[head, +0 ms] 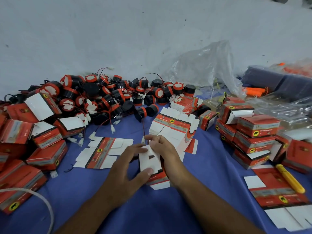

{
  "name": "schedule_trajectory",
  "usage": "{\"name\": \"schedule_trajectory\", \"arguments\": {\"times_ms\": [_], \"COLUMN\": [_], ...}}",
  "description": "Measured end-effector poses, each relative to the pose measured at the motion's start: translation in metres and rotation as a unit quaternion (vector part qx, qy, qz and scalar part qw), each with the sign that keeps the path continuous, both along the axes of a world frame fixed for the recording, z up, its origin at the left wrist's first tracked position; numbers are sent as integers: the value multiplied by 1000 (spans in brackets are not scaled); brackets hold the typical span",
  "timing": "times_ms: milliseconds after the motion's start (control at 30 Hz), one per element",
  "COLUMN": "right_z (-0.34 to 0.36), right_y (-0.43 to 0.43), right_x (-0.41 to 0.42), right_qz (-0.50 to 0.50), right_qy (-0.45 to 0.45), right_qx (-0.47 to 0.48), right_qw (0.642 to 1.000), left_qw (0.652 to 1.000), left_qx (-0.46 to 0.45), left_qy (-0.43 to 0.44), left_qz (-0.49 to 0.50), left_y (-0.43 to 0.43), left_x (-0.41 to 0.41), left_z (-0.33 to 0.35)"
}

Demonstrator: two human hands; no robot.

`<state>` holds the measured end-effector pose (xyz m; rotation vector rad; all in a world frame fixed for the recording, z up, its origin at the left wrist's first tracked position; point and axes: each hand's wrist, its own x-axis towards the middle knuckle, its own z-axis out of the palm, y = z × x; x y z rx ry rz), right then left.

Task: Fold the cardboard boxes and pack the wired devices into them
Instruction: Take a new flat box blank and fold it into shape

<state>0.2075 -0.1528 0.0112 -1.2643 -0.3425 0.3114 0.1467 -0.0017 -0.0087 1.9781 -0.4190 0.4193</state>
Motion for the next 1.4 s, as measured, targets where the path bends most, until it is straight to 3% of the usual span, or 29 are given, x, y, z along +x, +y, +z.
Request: {"name": "schedule_trajectory", "arguments": {"times_ms": [100, 233, 367, 500, 667, 933, 1400], "right_z": [1, 11, 11, 15, 13, 10, -6], "right_y": [0, -4, -5, -9, -11, -8, 4], "right_x": [0, 4, 2, -1, -3, -5, -1], "right_qz": [16, 64, 73, 82, 66, 57, 27], "right_qy": [-13, 23, -17, -48, -153, -218, -160], "right_qx": [-3, -38, -66, -67, -135, -156, -145], "right_qw": [1000, 997, 995, 993, 977, 962, 976], "left_qw": [998, 986, 949, 926, 910, 901, 915], "left_qx": [41, 67, 135, 160, 196, 206, 194], "left_qy": [-46, -122, -221, -260, -287, -298, -275], "left_qz": [7, 92, 177, 221, 226, 236, 220], "left_y": [-2, -1, 4, 2, -1, -3, -3], "left_x": [0, 3, 9, 10, 11, 10, 8], "left_z": [2, 2, 0, -1, -1, 1, 5]}}
